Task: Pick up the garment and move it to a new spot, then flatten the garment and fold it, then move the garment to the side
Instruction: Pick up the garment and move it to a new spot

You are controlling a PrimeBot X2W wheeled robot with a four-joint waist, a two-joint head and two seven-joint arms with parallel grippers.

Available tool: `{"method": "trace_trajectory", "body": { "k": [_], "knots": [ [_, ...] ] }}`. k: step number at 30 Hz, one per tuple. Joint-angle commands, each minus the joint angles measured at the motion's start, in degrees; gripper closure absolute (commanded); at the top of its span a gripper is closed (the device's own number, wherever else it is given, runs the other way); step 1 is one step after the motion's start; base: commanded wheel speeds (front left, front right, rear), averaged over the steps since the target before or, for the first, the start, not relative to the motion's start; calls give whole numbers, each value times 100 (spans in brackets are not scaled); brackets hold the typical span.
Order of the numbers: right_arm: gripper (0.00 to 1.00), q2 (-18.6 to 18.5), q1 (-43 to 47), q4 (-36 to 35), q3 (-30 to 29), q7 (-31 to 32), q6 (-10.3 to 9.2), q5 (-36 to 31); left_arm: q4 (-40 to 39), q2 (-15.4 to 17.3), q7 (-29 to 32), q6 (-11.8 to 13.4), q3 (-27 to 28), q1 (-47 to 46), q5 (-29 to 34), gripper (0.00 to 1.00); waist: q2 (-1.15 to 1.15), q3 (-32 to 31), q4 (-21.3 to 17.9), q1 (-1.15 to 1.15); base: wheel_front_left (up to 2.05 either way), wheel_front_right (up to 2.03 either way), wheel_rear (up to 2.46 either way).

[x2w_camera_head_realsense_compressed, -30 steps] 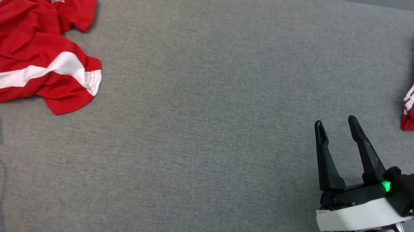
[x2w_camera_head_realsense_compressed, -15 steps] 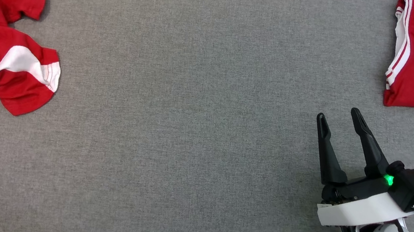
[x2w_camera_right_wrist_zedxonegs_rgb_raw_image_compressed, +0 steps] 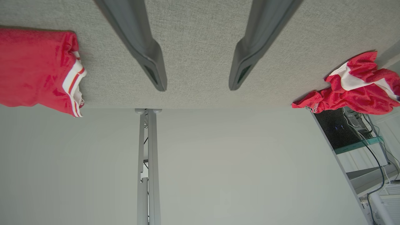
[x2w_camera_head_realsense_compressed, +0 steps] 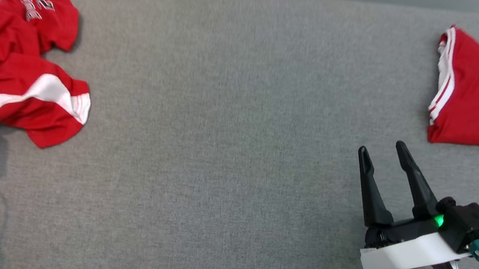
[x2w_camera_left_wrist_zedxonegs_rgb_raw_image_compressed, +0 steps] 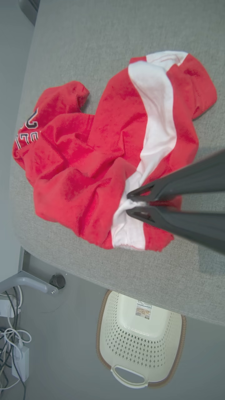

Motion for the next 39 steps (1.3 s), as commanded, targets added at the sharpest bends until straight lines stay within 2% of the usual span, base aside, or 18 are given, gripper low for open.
{"method": "trace_trajectory", "body": {
  "k": [1, 5, 14, 19, 24, 29, 34, 39],
  "knots": [
    [0, -8, 63, 15, -5, -26, 3, 37, -106, 58, 12, -20, -83, 66, -51, 100, 0, -328, -21, 0, 0, 0, 0],
    [0, 32, 273, 97, -30, -25, 3, 117, -772, 202, 70, -20, -673, 144, -165, 100, 0, -818, -128, 0, 0, 0, 0],
    [0, 37, 577, 121, -134, -26, 3, 172, -2514, 149, 618, -15, -1536, 321, -581, 100, 0, -1449, -537, 0, 0, 0, 0],
    [0, 26, 585, 93, -206, -26, 3, 204, -3479, -209, 607, 37, -1761, 234, -624, 100, 0, -1511, -830, 0, 0, 0, 0],
    [0, 39, 537, 49, -397, -25, 3, 210, -4092, -935, 478, 249, -1921, 136, -748, 100, 0, -1465, -1070, 0, 0, 0, 0],
    [0, 25, 447, -27, -632, -25, 3, 149, -4406, -1495, 149, 467, -1956, 140, -838, 100, 0, -1348, -1207, 0, 0, 0, 0],
    [0, 22, 519, 5, -711, -25, 3, 127, -4328, -1728, -232, 651, -1857, 777, -1019, 100, 0, -1236, -1191, 0, 0, 0, 0],
    [0, 27, 523, 38, -687, -25, 3, 128, -3963, -1726, -886, 813, -1574, 1573, -1146, 100, 0, -1162, -1124, 0, 0, 0, 0]
  ]
}}
